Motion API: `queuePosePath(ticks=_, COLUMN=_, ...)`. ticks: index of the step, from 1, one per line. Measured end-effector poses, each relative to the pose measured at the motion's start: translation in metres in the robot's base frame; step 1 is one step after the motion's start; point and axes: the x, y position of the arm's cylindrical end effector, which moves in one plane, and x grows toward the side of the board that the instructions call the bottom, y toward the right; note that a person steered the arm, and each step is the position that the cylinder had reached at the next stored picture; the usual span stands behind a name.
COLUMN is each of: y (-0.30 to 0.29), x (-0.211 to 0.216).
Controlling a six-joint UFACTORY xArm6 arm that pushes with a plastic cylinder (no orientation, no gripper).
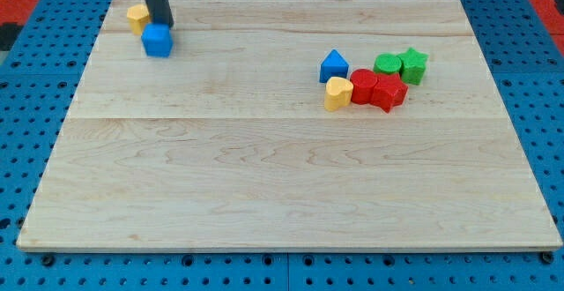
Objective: Move the blue cube to the lefts ide of the blue triangle
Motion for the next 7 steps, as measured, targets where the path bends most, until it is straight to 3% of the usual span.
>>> queuePosePath(ticks=1, y=0.004, x=0.048)
queuePosePath(ticks=2, y=0.004, x=0.031)
queuePosePath(ticks=3, y=-0.069, x=0.031)
queuePosePath(ticks=4, y=-0.097, x=0.033)
queuePosePath(ticks=6, y=-0.097, x=0.103)
queuePosePath(ticks=7, y=-0.042, x=0.120)
